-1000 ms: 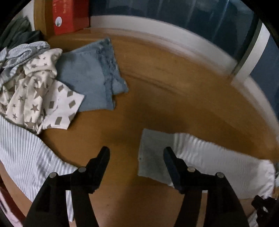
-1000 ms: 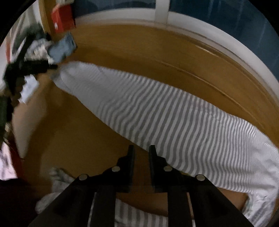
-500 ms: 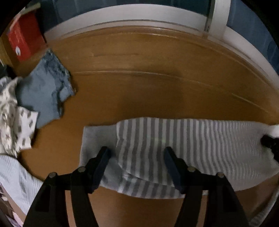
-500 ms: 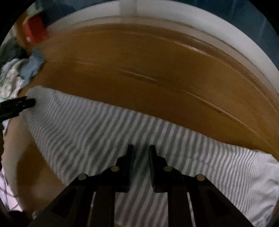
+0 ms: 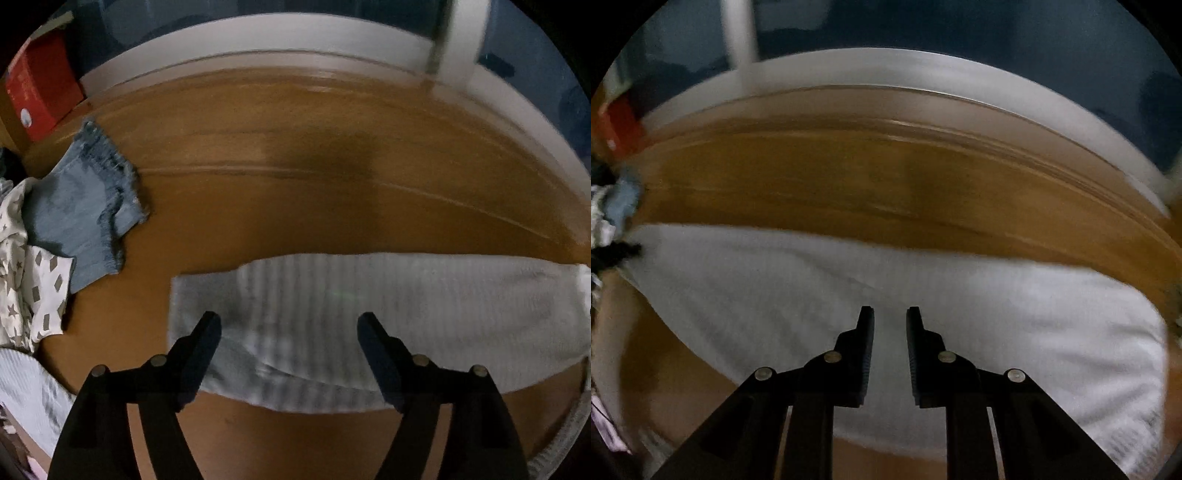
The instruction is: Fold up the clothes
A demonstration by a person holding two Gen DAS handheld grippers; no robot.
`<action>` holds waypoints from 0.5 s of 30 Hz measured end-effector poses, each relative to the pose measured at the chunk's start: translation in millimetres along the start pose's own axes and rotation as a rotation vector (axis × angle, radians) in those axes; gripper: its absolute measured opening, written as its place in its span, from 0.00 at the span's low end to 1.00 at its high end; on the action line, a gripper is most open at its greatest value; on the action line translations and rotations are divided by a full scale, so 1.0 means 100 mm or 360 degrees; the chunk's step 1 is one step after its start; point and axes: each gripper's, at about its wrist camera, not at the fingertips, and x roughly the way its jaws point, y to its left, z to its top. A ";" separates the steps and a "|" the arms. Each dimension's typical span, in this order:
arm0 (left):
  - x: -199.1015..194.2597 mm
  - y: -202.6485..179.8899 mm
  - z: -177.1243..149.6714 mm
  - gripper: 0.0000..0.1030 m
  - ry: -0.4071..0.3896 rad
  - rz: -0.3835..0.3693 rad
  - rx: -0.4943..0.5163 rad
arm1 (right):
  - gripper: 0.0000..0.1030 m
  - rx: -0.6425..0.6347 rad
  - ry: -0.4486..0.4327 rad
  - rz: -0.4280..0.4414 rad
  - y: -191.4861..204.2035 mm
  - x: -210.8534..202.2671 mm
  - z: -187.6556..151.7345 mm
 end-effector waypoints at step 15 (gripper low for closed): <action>0.09 -2.00 0.02 0.73 0.0081 -0.0179 0.0168 | 0.16 0.0492 0.0151 -0.0218 -2.16 0.38 -1.18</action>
